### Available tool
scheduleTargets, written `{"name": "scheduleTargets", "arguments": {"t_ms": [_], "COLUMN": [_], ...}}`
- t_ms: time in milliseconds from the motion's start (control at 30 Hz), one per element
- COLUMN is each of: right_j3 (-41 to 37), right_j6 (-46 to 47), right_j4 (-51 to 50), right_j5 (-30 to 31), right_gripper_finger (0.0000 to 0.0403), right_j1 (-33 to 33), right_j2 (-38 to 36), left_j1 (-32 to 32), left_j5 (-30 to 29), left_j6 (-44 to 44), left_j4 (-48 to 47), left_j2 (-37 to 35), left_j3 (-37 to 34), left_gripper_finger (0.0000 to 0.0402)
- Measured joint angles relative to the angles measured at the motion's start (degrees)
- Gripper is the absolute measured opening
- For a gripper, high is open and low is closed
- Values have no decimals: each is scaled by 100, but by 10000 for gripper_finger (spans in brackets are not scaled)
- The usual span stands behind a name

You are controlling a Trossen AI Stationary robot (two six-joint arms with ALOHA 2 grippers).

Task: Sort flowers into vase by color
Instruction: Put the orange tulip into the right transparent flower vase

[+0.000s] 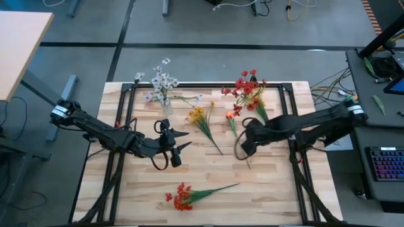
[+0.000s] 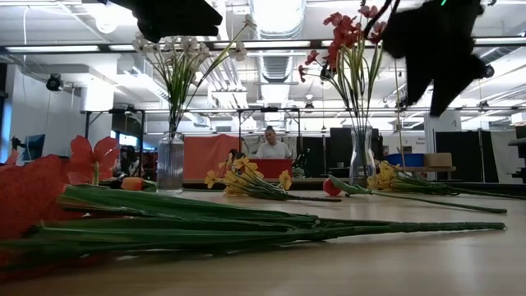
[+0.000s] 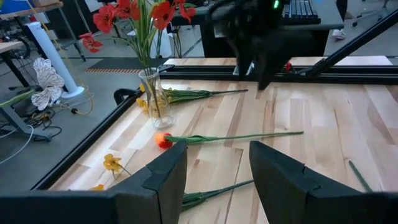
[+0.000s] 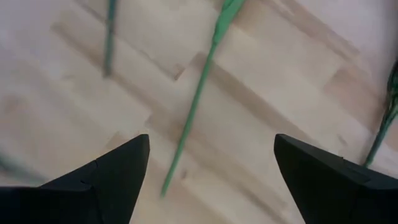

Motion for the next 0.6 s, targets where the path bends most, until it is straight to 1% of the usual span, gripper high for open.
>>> {"name": "scheduleTargets", "arguments": {"t_ms": [133, 367, 533, 600], "right_j3": [-92, -110, -93, -93], "right_j6": [-311, -950, -1226, -1276], "right_j4": [433, 1559, 1989, 2114], "right_j5": [273, 681, 1191, 1288], "right_gripper_finger": [334, 334, 331, 327], "right_j1": [-68, -335, -576, -608], "right_j2": [633, 1605, 2227, 2413], "left_j1": [0, 0, 0, 0], "left_j5": [4, 82, 85, 87], "left_j6": [12, 173, 303, 395], "left_j4": [2, 3, 9, 9], "left_j2": [49, 171, 172, 172], "left_j3": [0, 1, 2, 2], "left_gripper_finger": [159, 159, 159, 159]}}
